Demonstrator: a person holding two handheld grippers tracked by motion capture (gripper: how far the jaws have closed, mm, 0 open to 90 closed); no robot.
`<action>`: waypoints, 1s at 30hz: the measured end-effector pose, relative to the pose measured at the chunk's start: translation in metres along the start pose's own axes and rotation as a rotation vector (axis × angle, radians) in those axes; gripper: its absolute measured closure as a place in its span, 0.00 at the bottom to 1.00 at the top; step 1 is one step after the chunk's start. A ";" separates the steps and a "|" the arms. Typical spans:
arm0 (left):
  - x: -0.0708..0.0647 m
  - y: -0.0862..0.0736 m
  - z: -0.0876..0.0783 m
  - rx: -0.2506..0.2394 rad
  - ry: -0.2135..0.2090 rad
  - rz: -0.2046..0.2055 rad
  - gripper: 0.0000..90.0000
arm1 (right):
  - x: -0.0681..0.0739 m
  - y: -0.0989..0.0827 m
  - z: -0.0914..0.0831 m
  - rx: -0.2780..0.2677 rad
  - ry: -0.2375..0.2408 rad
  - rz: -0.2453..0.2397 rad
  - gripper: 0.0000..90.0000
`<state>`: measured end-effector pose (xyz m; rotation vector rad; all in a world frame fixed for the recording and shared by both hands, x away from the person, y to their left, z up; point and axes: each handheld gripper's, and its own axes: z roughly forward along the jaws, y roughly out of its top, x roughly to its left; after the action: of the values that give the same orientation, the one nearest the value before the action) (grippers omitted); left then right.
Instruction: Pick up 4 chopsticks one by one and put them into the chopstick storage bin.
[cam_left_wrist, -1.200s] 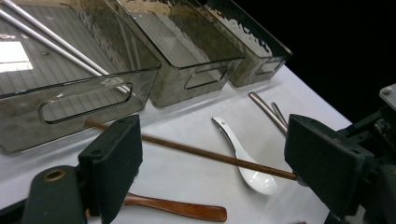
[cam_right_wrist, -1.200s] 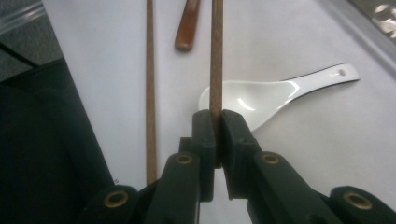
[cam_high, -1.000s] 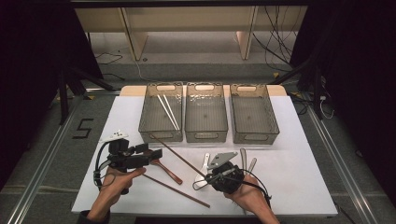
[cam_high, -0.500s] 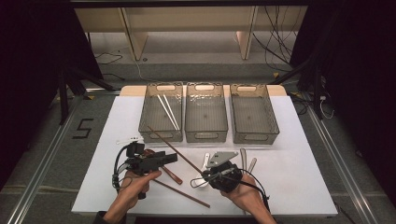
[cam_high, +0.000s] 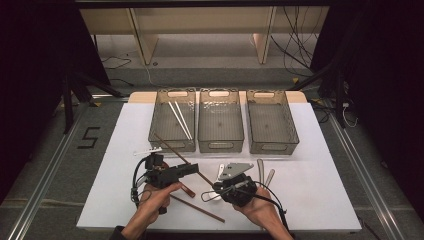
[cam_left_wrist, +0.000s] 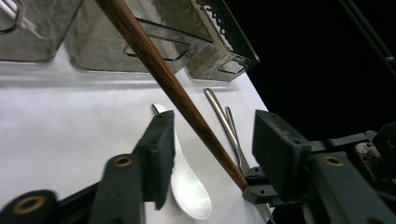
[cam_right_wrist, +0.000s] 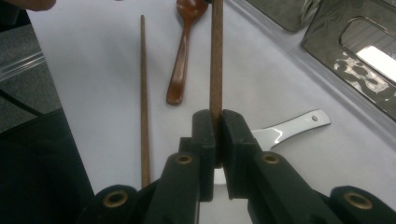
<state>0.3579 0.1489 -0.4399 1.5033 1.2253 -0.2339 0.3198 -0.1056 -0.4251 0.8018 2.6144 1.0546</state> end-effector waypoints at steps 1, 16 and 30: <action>0.000 0.000 0.001 0.001 -0.001 0.001 0.57 | 0.000 0.000 0.000 -0.001 0.002 0.000 0.94; 0.004 0.000 0.001 -0.024 -0.037 -0.044 0.82 | 0.001 0.000 -0.001 -0.030 0.010 0.010 0.94; 0.005 0.004 -0.002 -0.030 -0.113 -0.066 0.93 | -0.003 -0.003 0.000 -0.044 0.027 0.031 0.88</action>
<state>0.3620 0.1540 -0.4406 1.4063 1.1834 -0.3386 0.3213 -0.1093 -0.4273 0.8263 2.5997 1.1350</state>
